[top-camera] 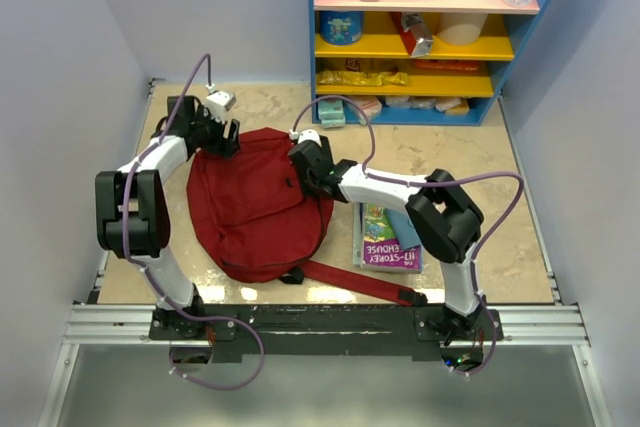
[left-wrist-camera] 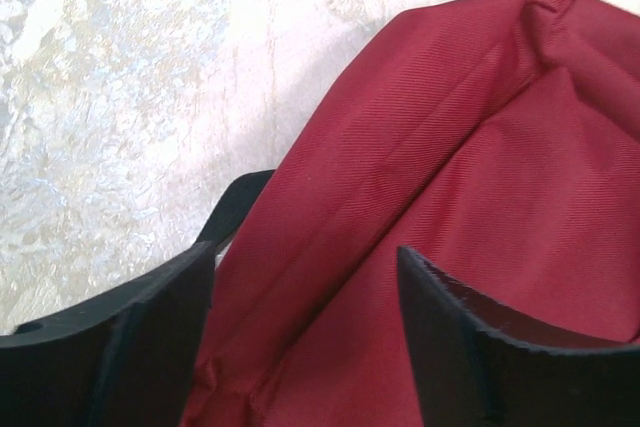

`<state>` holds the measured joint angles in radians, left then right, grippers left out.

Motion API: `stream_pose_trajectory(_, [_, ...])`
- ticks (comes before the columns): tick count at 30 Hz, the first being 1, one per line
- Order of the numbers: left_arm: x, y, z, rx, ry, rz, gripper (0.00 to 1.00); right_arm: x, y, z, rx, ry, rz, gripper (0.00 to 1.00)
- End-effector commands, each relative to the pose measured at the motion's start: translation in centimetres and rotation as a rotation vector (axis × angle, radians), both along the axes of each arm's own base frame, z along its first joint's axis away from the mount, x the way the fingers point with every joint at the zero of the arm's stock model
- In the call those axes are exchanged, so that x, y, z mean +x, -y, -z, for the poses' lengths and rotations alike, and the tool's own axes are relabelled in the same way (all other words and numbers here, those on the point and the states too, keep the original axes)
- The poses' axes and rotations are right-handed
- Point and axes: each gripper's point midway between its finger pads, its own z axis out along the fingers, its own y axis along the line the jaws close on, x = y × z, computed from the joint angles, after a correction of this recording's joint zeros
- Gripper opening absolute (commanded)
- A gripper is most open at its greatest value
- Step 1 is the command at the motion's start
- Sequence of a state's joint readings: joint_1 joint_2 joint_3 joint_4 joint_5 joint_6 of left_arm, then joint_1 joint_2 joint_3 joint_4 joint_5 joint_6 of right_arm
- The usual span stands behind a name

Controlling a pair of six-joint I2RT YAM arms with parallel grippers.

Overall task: Pack the student bag
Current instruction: Unzip the student bag at the center of the board.

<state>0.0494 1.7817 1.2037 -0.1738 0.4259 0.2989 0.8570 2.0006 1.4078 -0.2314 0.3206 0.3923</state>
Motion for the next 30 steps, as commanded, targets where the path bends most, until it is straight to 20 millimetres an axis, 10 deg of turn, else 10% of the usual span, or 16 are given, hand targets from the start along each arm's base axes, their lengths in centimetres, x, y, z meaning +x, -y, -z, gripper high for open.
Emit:
stream_pose_trajectory(1, [1.0,-0.5,0.5,0.023,0.03,-0.013,0.73,-0.5,0.1,-2.9,0.044,0.02,0.004,0.21])
stream_pose_trajectory(13, [1.2,-1.3,2.2,0.053,-0.002,-0.045,0.03,-0.8,0.2,-3.7,0.06,0.025,-0.002,0.0])
stream_pose_trajectory(23, [2.2,-9.1,-0.1,0.133,0.026,-0.307,0.0,2.8,-1.8,-6.6,0.068,0.092,-0.003,0.0])
stream_pose_trajectory(30, [-3.1,-11.9,-0.1,0.142,-0.04,-0.303,0.0,5.3,-3.4,-6.2,0.105,0.078,-0.013,0.0])
